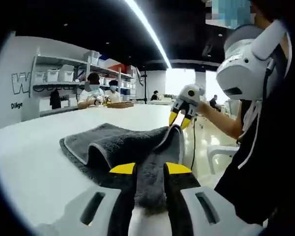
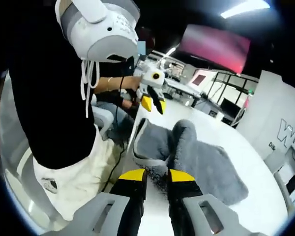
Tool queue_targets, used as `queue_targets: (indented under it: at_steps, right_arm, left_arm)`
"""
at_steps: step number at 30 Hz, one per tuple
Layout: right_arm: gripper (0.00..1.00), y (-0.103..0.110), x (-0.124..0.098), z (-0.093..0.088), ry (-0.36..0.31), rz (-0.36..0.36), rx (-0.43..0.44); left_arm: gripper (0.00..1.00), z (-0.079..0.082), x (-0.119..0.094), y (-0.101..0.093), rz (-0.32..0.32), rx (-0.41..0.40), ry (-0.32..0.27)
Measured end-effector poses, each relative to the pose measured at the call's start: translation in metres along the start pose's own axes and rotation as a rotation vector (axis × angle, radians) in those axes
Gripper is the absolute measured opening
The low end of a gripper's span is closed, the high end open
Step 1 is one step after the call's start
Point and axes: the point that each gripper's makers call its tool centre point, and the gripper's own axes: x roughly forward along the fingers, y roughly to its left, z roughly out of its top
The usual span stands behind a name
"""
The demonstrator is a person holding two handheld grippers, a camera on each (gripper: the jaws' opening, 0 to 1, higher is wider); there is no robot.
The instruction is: Open the folded towel by lifting each exposed corner and separating the folded layers until the towel lies flat within the target outline without major curled edges
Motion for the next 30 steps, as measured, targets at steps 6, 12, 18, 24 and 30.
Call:
queue_targets:
  at_steps: [6,12,18,24,30]
  right_arm:
    - [0.12,-0.004,-0.001,0.004,-0.013,-0.031,-0.003]
    - [0.11,-0.003,-0.008,0.016,-0.064,-0.040,0.001]
    - [0.11,-0.007,-0.004,0.018,-0.067,-0.057,-0.001]
    - [0.12,-0.012,0.010,0.021,-0.093,-0.081,0.012]
    - [0.12,-0.026,0.013,0.027,-0.121,-0.141,0.023]
  left_arm:
    - [0.22,-0.006,0.006,0.025,0.084,-0.095,-0.027]
    - [0.23,-0.010,0.011,0.041,0.120,-0.154,-0.038]
    - [0.24,-0.010,0.020,0.037,0.084,-0.191,-0.048]
    - [0.27,-0.009,0.024,0.053,0.158,-0.203,-0.076]
    - [0.24,-0.009,0.031,0.045,0.114,-0.226,-0.069]
